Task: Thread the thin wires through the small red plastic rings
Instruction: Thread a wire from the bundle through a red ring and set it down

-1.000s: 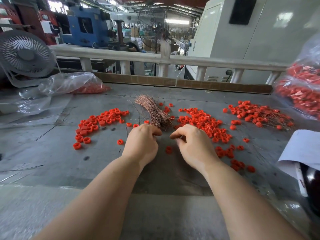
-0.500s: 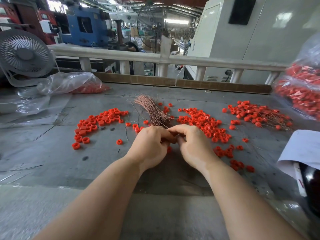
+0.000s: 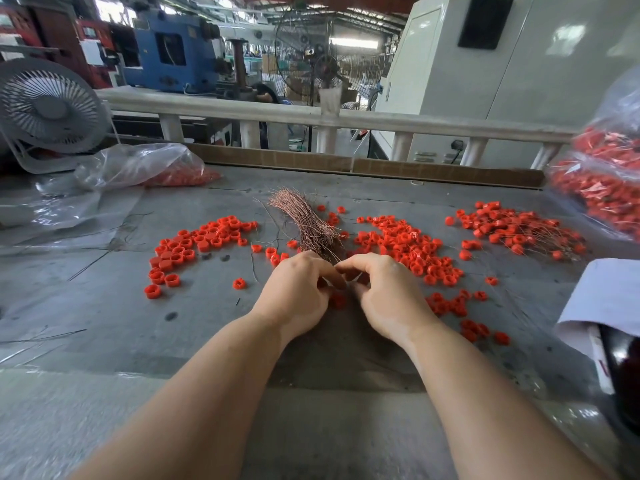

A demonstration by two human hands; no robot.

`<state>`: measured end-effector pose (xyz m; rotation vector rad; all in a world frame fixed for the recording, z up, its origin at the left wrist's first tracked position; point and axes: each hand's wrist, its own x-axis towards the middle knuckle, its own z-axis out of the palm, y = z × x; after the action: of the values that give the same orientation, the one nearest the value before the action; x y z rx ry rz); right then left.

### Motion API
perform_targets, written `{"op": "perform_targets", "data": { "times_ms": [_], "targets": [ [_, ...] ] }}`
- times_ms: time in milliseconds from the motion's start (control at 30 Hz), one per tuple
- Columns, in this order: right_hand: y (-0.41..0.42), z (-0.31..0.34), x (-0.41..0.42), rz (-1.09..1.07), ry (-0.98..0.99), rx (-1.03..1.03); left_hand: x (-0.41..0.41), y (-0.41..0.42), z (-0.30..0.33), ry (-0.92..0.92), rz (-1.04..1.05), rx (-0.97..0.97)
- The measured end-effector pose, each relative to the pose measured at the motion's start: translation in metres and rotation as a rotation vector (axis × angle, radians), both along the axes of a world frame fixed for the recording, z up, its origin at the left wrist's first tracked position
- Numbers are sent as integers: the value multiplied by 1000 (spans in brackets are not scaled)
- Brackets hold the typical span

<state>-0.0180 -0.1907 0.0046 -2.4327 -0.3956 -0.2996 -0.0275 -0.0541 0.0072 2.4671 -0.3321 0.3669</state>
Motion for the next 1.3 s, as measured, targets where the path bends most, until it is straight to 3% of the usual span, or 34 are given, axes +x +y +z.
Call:
{"op": "perform_targets", "data": {
  "times_ms": [233,467,633,1067,1300],
  "targets": [
    [0,7,1,7,-44,129,0,1,1,-6,52,-24],
    [0,22,-11,374,338,139,0,0,2,22,88,-35],
    [-2,28,-17,487,469,10,-1,1,2,31,80,-49],
    [-2,24,-13,437,405,-122,-1,1,3,29,69,-57],
    [0,19,-10,340,279,-87,0,1,2,24,78,-43]
  ]
}}
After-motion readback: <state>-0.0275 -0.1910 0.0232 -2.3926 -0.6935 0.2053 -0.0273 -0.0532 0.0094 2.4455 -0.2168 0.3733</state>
